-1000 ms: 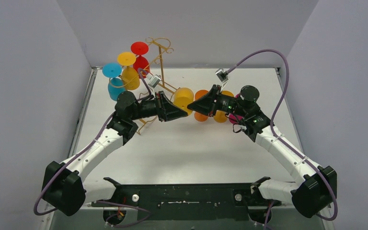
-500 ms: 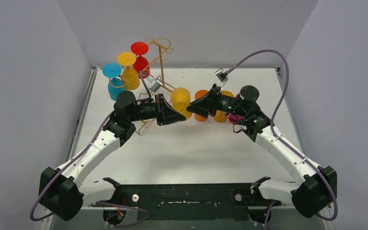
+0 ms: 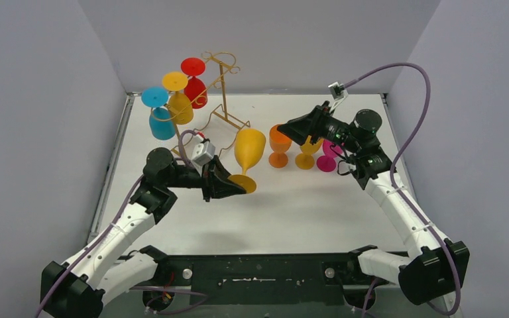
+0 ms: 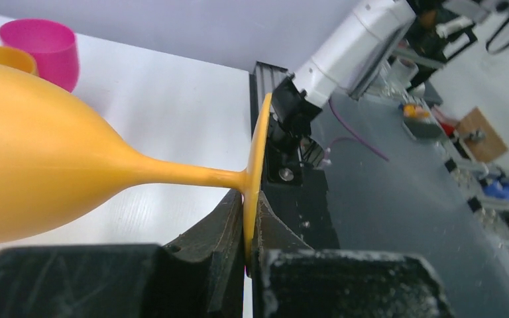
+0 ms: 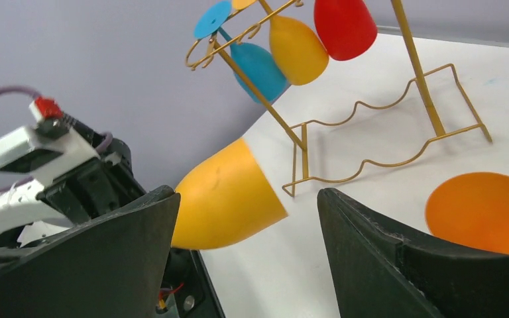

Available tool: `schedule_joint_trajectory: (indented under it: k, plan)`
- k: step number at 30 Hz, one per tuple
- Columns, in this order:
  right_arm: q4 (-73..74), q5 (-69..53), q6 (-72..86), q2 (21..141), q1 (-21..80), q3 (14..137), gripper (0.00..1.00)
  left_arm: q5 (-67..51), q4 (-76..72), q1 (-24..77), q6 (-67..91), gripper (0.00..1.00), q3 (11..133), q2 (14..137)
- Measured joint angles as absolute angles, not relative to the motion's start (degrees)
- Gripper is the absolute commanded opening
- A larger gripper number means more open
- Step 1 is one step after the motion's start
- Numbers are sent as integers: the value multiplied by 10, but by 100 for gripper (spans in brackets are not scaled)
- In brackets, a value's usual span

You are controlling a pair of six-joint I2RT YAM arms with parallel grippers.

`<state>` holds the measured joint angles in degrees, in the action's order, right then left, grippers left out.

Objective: Take the wine glass off the wine glass rack
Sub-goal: Place the wine glass at the center of the board.

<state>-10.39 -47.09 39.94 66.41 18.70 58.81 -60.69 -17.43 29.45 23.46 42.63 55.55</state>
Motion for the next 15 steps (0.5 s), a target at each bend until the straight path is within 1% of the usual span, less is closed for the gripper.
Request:
schedule_joint_trajectory:
  k: [4, 8, 15]
  plan:
    - [-105, -481, 426, 682, 172, 599, 78, -651, -212, 295, 178, 0, 375, 524]
    - [-143, -541, 477, 721, 174, 602, 77, -673, -222, 287, 130, 0, 358, 499]
    - [-223, -642, 565, 775, 195, 605, 62, -732, -237, 267, 99, 0, 358, 516]
